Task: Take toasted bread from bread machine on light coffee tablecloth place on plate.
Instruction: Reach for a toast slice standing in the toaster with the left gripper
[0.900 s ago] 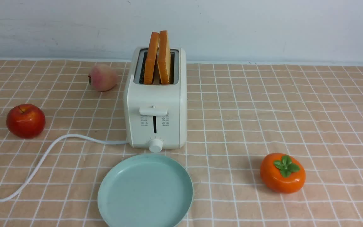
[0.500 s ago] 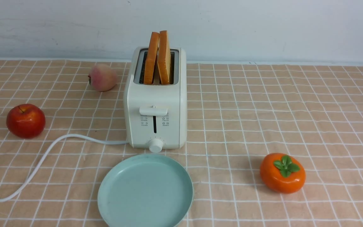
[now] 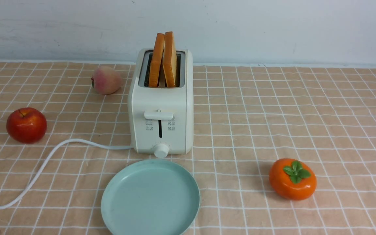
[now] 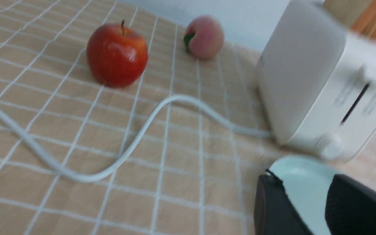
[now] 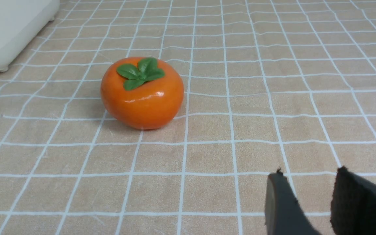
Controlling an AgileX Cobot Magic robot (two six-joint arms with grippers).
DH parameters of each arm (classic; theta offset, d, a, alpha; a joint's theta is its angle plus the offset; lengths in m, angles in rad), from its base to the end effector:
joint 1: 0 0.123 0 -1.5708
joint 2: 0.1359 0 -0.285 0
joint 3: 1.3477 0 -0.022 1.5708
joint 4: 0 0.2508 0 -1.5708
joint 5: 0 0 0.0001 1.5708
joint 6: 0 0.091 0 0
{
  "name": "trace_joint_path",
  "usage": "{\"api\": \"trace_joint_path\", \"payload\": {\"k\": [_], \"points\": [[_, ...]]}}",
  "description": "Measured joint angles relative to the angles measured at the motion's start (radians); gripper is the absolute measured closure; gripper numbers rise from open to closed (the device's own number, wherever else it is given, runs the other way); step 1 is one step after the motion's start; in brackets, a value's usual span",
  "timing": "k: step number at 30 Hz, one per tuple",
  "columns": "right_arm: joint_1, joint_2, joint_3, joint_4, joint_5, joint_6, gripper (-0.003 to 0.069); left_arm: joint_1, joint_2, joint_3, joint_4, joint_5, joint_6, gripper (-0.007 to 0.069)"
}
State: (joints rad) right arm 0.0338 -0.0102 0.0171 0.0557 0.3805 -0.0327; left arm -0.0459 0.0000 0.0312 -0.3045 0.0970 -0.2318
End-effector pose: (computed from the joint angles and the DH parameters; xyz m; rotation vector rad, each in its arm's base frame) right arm 0.0523 0.0037 0.1738 -0.0281 1.8706 0.0558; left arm 0.0575 -0.0053 0.1942 -0.3719 1.5847 -0.4720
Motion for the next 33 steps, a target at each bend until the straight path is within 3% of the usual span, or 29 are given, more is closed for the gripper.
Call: {"api": "trace_joint_path", "payload": {"k": [8, 14, 18, 23, 26, 28, 33], "points": [[0.000, 0.000, 0.002, -0.121, -0.027, -0.018, 0.0419, 0.000, 0.000, 0.000, -0.419, -0.240, -0.020, 0.0386], [0.000, 0.000, 0.005, -0.125, -0.045, -0.021, 0.0419, 0.000, 0.000, 0.000, -0.591, -0.264, -0.020, 0.0386], [0.000, 0.000, 0.006, -0.108, -0.058, -0.013, 0.0419, 0.000, 0.000, 0.000, -0.635, -0.268, -0.020, 0.0386], [0.000, 0.000, 0.007, 0.098, -0.160, 0.138, 0.0419, 0.000, 0.000, 0.000, -0.650, -0.280, -0.020, 0.0421], [0.000, 0.000, 0.007, 0.318, -0.263, 0.314, 0.0419, 0.000, 0.000, 0.000, -0.652, -0.280, -0.020, 0.0555], [0.000, 0.000, 0.007, 0.396, -0.297, 0.370, 0.0419, 0.000, 0.000, 0.000, -0.652, -0.280, -0.020, 0.0632], [0.000, 0.000, 0.007, 0.470, -0.315, 0.412, 0.0419, 0.000, 0.000, 0.000, -0.653, -0.284, -0.020, 0.0638]]}}
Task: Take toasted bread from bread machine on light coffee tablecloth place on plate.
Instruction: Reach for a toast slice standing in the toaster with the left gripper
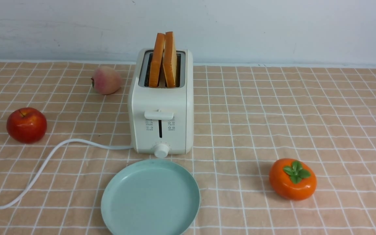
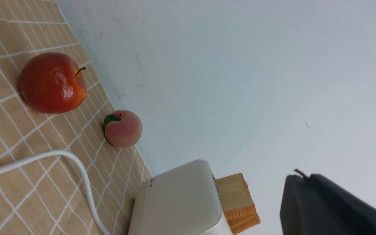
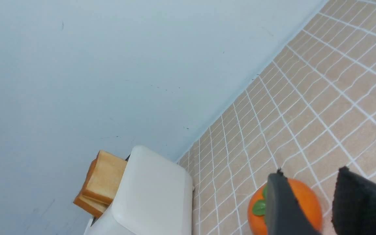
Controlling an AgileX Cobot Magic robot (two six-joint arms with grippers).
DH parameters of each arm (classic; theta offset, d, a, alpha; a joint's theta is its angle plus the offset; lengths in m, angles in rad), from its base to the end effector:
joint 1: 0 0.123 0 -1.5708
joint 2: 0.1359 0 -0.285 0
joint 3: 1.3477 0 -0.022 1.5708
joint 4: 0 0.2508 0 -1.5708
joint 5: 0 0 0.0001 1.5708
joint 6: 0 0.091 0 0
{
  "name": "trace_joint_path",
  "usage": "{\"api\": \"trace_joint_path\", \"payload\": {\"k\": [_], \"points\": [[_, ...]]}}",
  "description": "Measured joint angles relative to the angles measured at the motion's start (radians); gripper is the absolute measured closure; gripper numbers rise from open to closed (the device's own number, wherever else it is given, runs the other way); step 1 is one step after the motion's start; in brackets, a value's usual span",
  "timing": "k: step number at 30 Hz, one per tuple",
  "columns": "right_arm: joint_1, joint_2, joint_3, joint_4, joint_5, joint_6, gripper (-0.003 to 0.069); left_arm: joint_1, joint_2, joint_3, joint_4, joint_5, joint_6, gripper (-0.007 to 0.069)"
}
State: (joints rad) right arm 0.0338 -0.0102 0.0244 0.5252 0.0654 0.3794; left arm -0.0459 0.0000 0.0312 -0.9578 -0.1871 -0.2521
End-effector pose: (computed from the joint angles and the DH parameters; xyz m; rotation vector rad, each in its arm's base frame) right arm 0.0566 0.0049 0.2004 0.6522 1.4672 0.7607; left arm 0.0561 0.0112 0.2123 -0.9122 1.1565 -0.9197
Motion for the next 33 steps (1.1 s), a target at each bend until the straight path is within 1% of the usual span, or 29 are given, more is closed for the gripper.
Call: {"api": "trace_joint_path", "payload": {"k": [5, 7, 9, 10, 12, 14, 15, 16, 17, 18, 19, 20, 21, 22, 23, 24, 25, 28, 31, 32, 33], "points": [[0.000, 0.000, 0.000, 0.019, -0.038, 0.004, 0.0419, 0.000, 0.000, -0.016, 0.000, 0.041, 0.067, 0.0638], [0.000, 0.000, -0.009, 0.038, -0.048, 0.005, 0.0419, 0.000, 0.013, -0.064, 0.000, 0.098, 0.158, 0.0638], [0.000, 0.000, -0.079, 0.025, 0.014, -0.012, 0.0419, 0.000, 0.057, -0.143, 0.002, 0.181, 0.285, 0.0638], [0.000, 0.000, -0.088, 0.018, 0.031, -0.020, 0.0419, 0.000, 0.062, -0.150, 0.002, 0.187, 0.296, 0.0638], [0.000, 0.038, -0.248, -0.035, 0.176, -0.077, 0.0443, 0.000, 0.170, -0.256, 0.011, 0.316, 0.420, 0.0638], [0.000, 0.131, -0.395, -0.075, 0.334, -0.123, 0.0496, 0.000, 0.311, -0.359, 0.041, 0.448, 0.469, 0.0638], [0.000, 0.142, -0.395, -0.078, 0.350, -0.127, 0.0502, 0.000, 0.326, -0.369, 0.045, 0.462, 0.469, 0.0638], [0.000, 0.188, -0.448, -0.089, 0.400, -0.140, 0.0521, 0.000, 0.388, -0.410, 0.067, 0.520, 0.476, 0.0638], [0.000, 0.303, -0.563, -0.121, 0.580, -0.189, 0.0589, 0.000, 0.522, -0.499, 0.133, 0.655, 0.470, 0.0638], [0.000, 0.342, -0.610, -0.127, 0.639, -0.205, 0.0609, 0.000, 0.609, -0.558, 0.189, 0.749, 0.450, 0.0638], [0.000, 0.407, -0.664, -0.138, 0.736, -0.228, 0.0642, 0.000, 0.678, -0.605, 0.238, 0.826, 0.420, 0.0638], [0.000, 0.433, -0.674, -0.142, 0.774, -0.245, 0.0652, 0.000, 0.712, -0.629, 0.263, 0.864, 0.413, 0.0638], [0.000, 0.504, -0.733, -0.151, 0.875, -0.283, 0.0670, 0.000, 0.827, -0.710, 0.351, 0.986, 0.360, 0.0638], [0.000, 0.535, -0.745, -0.153, 0.917, -0.303, 0.0674, 0.000, 0.858, -0.732, 0.375, 1.017, 0.344, 0.0638], [0.000, 0.595, -0.780, -0.156, 0.987, -0.347, 0.0676, 0.000, 0.958, -0.803, 0.449, 1.107, 0.290, 0.0638], [0.000, 0.608, -0.783, -0.155, 0.999, -0.359, 0.0676, 0.000, 0.983, -0.812, 0.459, 1.125, 0.285, 0.0638], [0.000, 0.646, -0.789, -0.148, 1.026, -0.389, 0.0676, 0.000, 1.063, -0.888, 0.518, 1.172, 0.252, 0.0638], [0.000, 0.668, -0.789, -0.127, 1.019, -0.408, 0.0676, -0.010, 1.142, -1.003, 0.551, 1.167, 0.252, 0.0638], [0.000, 0.667, -0.778, -0.098, 0.976, -0.412, 0.0673, -0.049, 1.190, -1.115, 0.554, 1.095, 0.252, 0.0638], [0.000, 0.667, -0.767, -0.088, 0.949, -0.412, 0.0673, -0.079, 1.216, -1.164, 0.554, 1.068, 0.267, 0.0638], [0.000, 0.667, -0.765, -0.086, 0.941, -0.412, 0.0673, -0.083, 1.226, -1.181, 0.554, 1.060, 0.271, 0.0638]]}}
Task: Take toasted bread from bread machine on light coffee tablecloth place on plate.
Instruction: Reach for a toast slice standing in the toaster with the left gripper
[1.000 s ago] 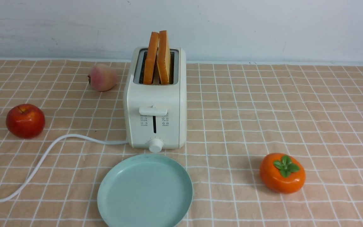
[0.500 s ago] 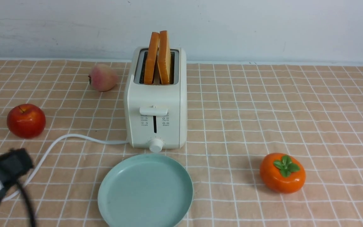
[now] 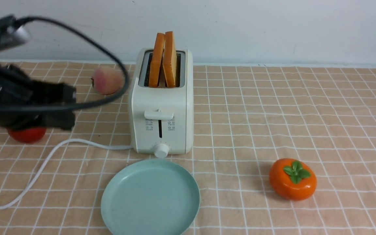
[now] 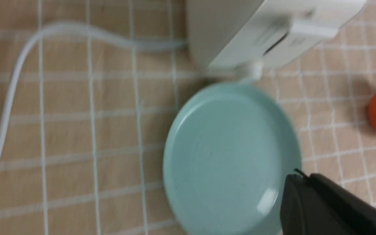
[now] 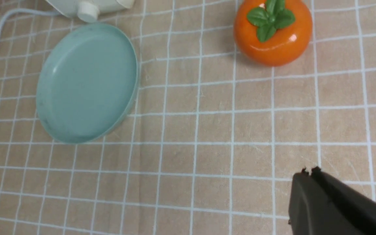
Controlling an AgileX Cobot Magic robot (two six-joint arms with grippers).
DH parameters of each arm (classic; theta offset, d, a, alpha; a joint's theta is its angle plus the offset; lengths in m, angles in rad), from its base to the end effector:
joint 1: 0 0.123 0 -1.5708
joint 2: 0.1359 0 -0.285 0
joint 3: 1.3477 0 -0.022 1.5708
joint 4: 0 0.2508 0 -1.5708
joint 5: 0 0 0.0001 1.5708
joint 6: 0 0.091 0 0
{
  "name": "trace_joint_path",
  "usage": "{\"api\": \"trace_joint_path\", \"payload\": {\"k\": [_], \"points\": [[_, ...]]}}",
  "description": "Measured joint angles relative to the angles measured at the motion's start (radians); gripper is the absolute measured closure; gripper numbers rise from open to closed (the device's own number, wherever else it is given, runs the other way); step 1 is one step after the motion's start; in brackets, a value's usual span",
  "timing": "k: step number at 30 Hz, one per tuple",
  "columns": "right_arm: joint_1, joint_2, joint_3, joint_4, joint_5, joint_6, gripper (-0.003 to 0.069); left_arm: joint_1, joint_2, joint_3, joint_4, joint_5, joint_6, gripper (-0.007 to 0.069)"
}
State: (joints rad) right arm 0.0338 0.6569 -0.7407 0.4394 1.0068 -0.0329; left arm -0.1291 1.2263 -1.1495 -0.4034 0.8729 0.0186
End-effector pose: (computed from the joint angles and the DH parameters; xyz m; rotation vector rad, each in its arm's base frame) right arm 0.1019 0.0362 0.3300 0.0315 2.3610 0.5539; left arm 0.2450 -0.0594 0.3629 0.0012 2.4113 -0.5420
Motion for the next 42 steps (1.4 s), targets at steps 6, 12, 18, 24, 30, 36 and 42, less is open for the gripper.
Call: {"api": "trace_joint_path", "payload": {"k": [6, 12, 18, 24, 30, 36, 42], "points": [[0.000, 0.001, 0.045, 0.057, -0.071, 0.000, 0.0670, -0.121, 0.229, -0.235, -0.004, -0.092, 0.082, 0.0638], [0.000, 0.001, 0.051, 0.069, -0.105, 0.000, 0.0664, -0.156, 0.412, -0.379, 0.001, -0.162, 0.085, 0.0557], [0.000, 0.001, 0.054, 0.070, -0.115, 0.000, 0.0659, -0.156, 0.532, -0.446, 0.036, -0.242, 0.085, 0.0260], [0.000, 0.001, 0.054, 0.079, -0.115, 0.000, 0.0655, -0.156, 0.604, -0.453, 0.071, -0.354, 0.082, 0.0095], [0.000, 0.001, 0.054, 0.080, -0.114, 0.000, 0.0648, -0.156, 0.621, -0.455, 0.107, -0.437, 0.080, 0.0241], [0.000, 0.001, 0.054, 0.081, -0.114, 0.000, 0.0643, -0.160, 0.624, -0.468, 0.148, -0.421, 0.080, 0.0579], [0.000, 0.001, 0.054, 0.081, -0.114, 0.000, 0.0640, -0.161, 0.541, -0.475, 0.201, -0.364, 0.078, 0.0575]]}}
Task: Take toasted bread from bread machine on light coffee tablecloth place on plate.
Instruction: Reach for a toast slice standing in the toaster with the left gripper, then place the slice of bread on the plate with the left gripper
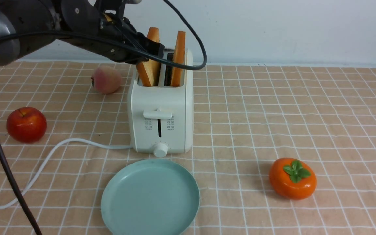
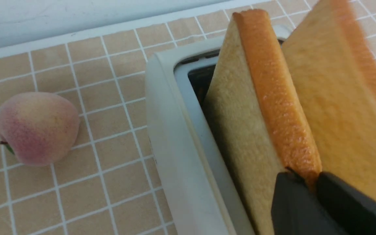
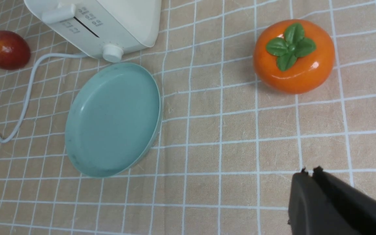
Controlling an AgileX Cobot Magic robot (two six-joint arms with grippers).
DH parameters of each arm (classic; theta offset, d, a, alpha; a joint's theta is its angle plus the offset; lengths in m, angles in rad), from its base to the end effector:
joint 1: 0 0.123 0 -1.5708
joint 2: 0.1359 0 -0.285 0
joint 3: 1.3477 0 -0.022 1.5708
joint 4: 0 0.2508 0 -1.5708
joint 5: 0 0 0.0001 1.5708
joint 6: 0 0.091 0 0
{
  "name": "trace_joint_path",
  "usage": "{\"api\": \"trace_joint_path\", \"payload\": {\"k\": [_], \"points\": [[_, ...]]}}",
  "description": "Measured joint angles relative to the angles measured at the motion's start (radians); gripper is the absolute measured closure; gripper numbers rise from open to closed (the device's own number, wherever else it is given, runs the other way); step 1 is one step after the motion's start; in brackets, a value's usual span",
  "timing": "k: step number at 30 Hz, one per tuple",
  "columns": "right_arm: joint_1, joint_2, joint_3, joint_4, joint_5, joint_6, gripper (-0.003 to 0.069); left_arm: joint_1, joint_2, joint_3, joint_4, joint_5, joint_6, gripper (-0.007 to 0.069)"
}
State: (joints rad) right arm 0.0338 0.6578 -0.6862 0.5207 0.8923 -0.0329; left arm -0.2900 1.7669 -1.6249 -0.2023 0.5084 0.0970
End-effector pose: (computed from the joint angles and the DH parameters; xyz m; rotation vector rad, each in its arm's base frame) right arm 0.1092 0.0390 0.3225 0.1069 2.2873 0.6338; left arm 0.4013 -0.1291 0.3529 0.2819 2.1207 -0.3223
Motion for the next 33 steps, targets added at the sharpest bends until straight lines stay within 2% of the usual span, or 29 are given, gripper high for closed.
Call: {"api": "trace_joint_path", "payload": {"k": [5, 12, 16, 19, 21, 22, 24, 27, 28, 33], "points": [[0.000, 0.000, 0.001, 0.000, 0.000, 0.000, 0.0637, 0.000, -0.149, -0.007, 0.001, 0.049, -0.011, 0.0575], [0.000, 0.000, 0.001, 0.000, 0.001, 0.000, 0.0636, 0.000, -0.389, -0.002, 0.000, 0.284, -0.097, 0.0575], [0.000, 0.000, 0.001, 0.000, 0.009, 0.000, 0.0631, 0.000, -0.482, 0.089, -0.033, 0.334, -0.097, 0.0575], [0.000, 0.000, 0.001, 0.000, 0.012, 0.000, 0.0625, 0.000, -0.563, 0.286, -0.091, 0.318, -0.097, 0.0575], [0.000, 0.000, 0.001, -0.001, 0.012, 0.000, 0.0624, 0.000, -0.601, 0.444, -0.154, 0.278, -0.097, 0.0575], [0.000, 0.000, 0.001, -0.001, 0.012, 0.000, 0.0623, 0.000, -0.602, 0.458, -0.161, 0.278, -0.097, 0.0575], [0.000, 0.000, 0.001, -0.001, 0.012, 0.000, 0.0622, 0.000, -0.609, 0.621, -0.258, 0.240, -0.071, 0.0575], [0.000, 0.000, 0.001, -0.001, 0.012, 0.000, 0.0620, 0.000, -0.583, 0.778, -0.417, 0.152, 0.052, 0.0575], [0.000, 0.000, 0.001, -0.001, 0.012, 0.000, 0.0620, 0.000, -0.578, 0.794, -0.441, 0.139, 0.060, 0.0575], [0.000, 0.000, 0.001, -0.001, 0.006, 0.000, 0.0615, 0.000, -0.487, 0.883, -0.760, 0.021, 0.267, 0.0575]]}}
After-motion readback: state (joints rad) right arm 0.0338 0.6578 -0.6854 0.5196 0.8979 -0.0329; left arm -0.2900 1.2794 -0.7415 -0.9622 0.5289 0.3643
